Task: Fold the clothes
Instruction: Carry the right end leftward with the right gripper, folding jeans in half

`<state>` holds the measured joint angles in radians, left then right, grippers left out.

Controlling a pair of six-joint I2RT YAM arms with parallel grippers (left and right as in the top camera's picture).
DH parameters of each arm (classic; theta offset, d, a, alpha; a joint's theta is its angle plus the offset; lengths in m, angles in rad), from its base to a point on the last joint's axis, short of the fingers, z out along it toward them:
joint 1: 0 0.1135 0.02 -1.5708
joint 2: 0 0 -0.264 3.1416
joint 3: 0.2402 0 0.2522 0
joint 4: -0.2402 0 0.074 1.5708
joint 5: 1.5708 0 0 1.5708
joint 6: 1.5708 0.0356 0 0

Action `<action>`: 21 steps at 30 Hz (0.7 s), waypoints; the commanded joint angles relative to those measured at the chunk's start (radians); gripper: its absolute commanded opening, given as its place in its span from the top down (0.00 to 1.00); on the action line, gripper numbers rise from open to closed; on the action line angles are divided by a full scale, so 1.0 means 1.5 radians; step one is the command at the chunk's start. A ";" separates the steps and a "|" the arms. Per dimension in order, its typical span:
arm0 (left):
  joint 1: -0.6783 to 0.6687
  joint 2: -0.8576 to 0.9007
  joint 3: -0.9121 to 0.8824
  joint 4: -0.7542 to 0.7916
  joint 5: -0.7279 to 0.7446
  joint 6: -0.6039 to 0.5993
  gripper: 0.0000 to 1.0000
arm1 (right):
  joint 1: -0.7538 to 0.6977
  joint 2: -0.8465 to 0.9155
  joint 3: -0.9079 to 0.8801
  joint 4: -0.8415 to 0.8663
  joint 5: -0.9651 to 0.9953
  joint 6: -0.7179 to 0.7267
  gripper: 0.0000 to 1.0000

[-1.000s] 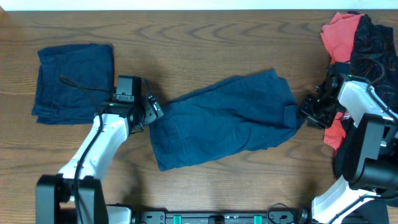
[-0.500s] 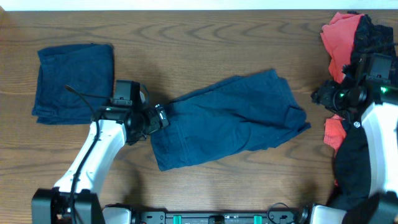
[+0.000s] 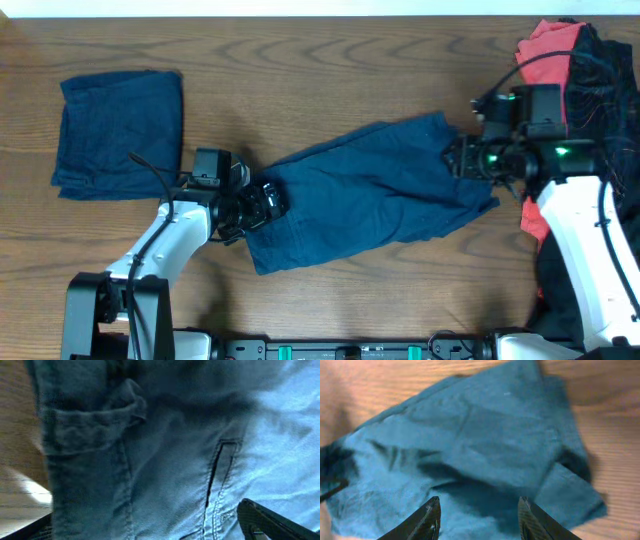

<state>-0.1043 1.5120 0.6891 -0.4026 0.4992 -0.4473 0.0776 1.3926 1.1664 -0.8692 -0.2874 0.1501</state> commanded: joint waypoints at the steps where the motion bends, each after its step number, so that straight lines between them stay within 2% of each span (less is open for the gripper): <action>1: 0.002 0.012 -0.036 -0.002 0.011 0.000 0.05 | 0.029 0.008 0.000 0.001 -0.005 -0.011 0.52; 3: 0.001 0.012 -0.048 0.011 0.011 -0.008 0.12 | 0.043 0.012 0.000 0.000 -0.005 -0.011 0.52; 5: 0.002 0.012 -0.059 0.028 0.011 -0.014 0.27 | 0.055 0.018 0.000 -0.002 -0.005 -0.011 0.52; 6: 0.002 0.012 -0.063 0.035 0.011 -0.014 0.41 | 0.061 0.021 0.000 -0.002 -0.005 -0.011 0.53; 7: 0.002 0.012 -0.066 0.038 0.010 -0.014 0.73 | 0.067 0.024 0.000 -0.002 -0.005 -0.011 0.53; 8: 0.002 0.012 -0.066 0.038 0.006 -0.014 0.91 | 0.075 0.029 0.000 -0.002 -0.005 -0.011 0.53; 9: 0.002 0.012 -0.065 0.039 0.003 -0.014 0.94 | 0.082 0.034 0.000 -0.002 -0.005 -0.011 0.53; 15: 0.002 0.009 -0.035 -0.003 -0.036 -0.014 0.94 | 0.133 0.083 0.000 -0.002 -0.005 -0.012 0.58; 17: 0.002 0.006 -0.004 -0.044 -0.050 -0.014 0.94 | 0.150 0.104 0.000 -0.002 -0.005 -0.012 0.68; 19: 0.002 0.002 0.042 -0.101 -0.077 -0.011 0.94 | 0.167 0.128 0.000 -0.001 -0.005 -0.012 0.85; 21: 0.002 0.001 0.093 -0.156 -0.111 -0.008 0.94 | 0.184 0.154 0.000 -0.001 -0.005 -0.012 0.91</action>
<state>-0.1013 1.5150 0.7265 -0.5892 0.4339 -0.4702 0.3168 1.5776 1.1660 -0.8703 -0.2920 0.1398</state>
